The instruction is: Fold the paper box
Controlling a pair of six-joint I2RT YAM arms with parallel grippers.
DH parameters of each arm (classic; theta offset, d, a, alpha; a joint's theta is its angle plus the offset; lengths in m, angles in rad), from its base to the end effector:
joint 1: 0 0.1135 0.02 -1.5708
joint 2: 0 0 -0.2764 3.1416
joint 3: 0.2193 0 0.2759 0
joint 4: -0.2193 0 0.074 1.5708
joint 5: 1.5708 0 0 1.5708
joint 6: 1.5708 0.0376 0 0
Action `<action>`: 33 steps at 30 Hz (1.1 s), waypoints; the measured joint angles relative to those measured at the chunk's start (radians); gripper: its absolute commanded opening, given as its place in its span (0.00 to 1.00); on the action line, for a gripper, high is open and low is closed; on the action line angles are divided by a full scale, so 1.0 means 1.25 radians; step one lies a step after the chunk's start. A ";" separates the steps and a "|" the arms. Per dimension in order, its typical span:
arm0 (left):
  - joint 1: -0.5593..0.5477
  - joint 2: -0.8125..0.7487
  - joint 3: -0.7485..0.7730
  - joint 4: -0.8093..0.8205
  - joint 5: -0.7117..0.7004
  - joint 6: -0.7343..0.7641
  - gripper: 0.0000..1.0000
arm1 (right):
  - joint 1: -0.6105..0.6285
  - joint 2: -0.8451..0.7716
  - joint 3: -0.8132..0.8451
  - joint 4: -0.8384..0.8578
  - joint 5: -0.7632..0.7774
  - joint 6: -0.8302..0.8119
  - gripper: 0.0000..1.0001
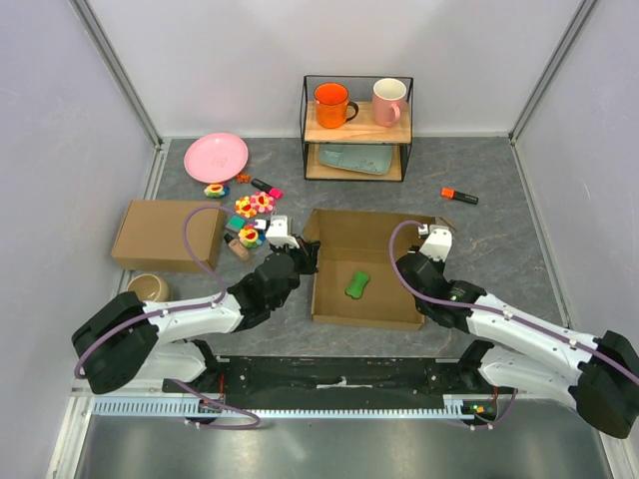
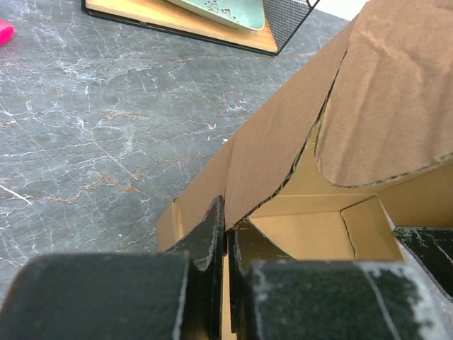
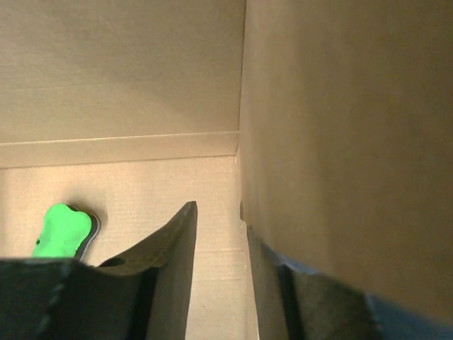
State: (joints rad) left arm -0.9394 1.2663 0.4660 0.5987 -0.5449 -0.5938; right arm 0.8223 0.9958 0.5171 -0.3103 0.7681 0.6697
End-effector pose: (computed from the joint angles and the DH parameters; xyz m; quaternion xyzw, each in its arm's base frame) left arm 0.1761 -0.2079 0.2045 -0.0393 0.7642 -0.2723 0.5833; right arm 0.1604 0.1343 0.2030 0.0770 0.8656 -0.0146 0.4946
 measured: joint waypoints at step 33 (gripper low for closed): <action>-0.010 -0.044 -0.005 -0.051 0.011 0.158 0.02 | -0.016 -0.033 0.194 -0.092 0.108 -0.184 0.70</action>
State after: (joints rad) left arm -0.9516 1.2118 0.4599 0.5346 -0.5308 -0.3965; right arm 0.8017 0.9550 0.7601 -0.4259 0.9028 0.4397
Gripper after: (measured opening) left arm 0.033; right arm 0.688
